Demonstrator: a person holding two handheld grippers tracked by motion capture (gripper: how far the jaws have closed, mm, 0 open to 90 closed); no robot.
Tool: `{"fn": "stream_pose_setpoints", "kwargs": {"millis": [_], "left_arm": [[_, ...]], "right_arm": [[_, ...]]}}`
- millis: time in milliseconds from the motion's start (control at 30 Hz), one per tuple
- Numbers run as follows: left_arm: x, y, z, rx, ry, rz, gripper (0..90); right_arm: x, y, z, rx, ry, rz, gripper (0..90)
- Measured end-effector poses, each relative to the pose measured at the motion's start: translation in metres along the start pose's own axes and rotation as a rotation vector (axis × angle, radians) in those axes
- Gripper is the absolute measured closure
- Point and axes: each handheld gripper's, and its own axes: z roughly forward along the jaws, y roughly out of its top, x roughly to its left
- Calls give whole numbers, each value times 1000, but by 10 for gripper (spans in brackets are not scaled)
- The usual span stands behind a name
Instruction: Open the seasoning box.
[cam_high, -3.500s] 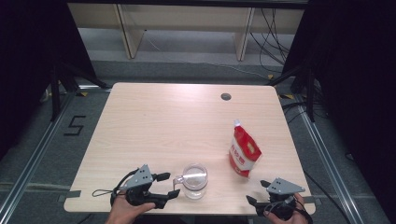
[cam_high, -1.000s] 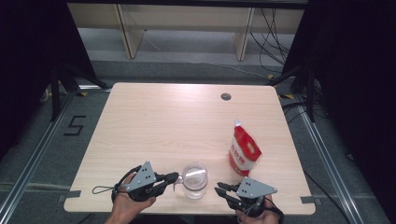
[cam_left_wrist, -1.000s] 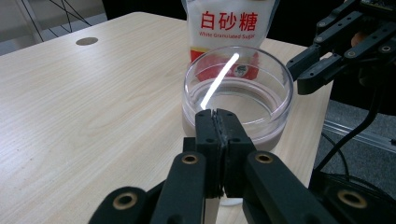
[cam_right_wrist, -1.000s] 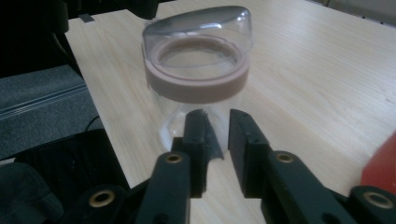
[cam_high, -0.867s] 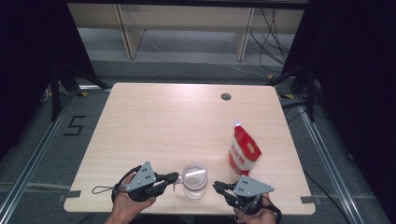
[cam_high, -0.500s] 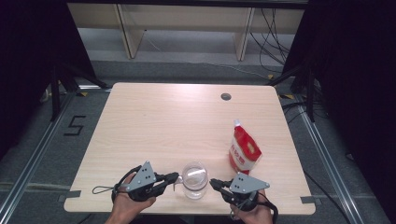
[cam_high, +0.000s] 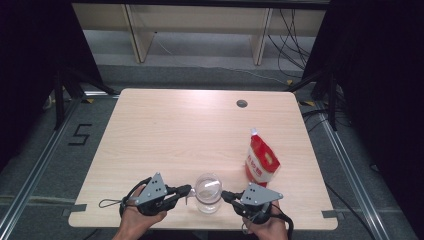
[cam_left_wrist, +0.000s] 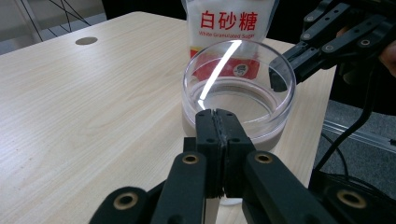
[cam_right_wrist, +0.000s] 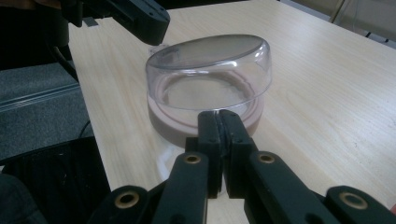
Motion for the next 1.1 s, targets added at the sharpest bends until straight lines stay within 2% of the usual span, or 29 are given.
{"fn": "stream_pose_setpoints", "kwargs": {"millis": [100, 133, 167, 200, 233, 267, 300, 333, 367, 400, 433, 467, 500, 533, 600, 667, 800, 933, 967, 1000, 1100], "left_arm": [[0, 0, 0, -3, -2, -6, 865], [0, -1, 0, -4, -4, -14, 865], [0, -1, 0, -4, -1, -11, 840], [0, -1, 0, 2, 10, -10, 782], [0, -1, -1, 1, 15, -32, 740], [2, -1, -3, -14, 5, -42, 702], [2, -1, -3, -14, 5, -42, 660], [1, -2, -6, -19, 8, -67, 603], [1, -2, -6, -19, 8, -67, 571], [3, -6, -10, -15, 7, -57, 530], [3, -9, -10, -14, 2, -87, 491], [4, -12, -11, -6, 2, -86, 452], [4, -12, -11, -6, 2, -86, 423], [5, -19, -13, 12, 14, -117, 385], [8, -24, -14, 28, 23, -110, 365], [10, -30, -16, 35, 34, -146, 303], [12, -36, -19, 53, 50, -151, 261], [12, -39, -21, 70, 66, -155, 264], [12, -39, -21, 70, 66, -155, 264], [13, -40, -21, 72, 56, -151, 264], [13, -41, -21, 79, 56, -146, 262]], "right_arm": [[1, 1, 0, -10, -10, 15, 888], [0, 2, 0, -4, -3, -5, 888], [0, 3, 0, -3, -4, -5, 888], [0, 4, 0, -8, -8, -7, 888], [1, 4, 0, -15, -7, -4, 888], [2, 4, 1, -20, -7, -1, 888], [2, 4, 1, -20, -7, -1, 888], [2, 5, 0, -17, -4, -9, 888], [2, 5, 0, -17, -4, -9, 888], [3, 6, -1, -19, -6, -6, 888], [3, 6, -1, -21, -6, -5, 888], [4, 7, -1, -29, -5, -5, 887], [4, 7, -1, -29, -5, -5, 887], [5, 8, -1, -33, -11, -11, 883], [5, 9, 0, -47, -13, -10, 880], [8, 12, 1, -56, -15, -16, 877], [12, 16, 3, -59, 6, -21, 877], [17, 20, 5, -63, 7, -28, 876], [17, 20, 5, -63, 7, -28, 876], [19, 22, 7, -73, 10, -47, 876], [21, 23, 9, -73, 11, -50, 875]]}}
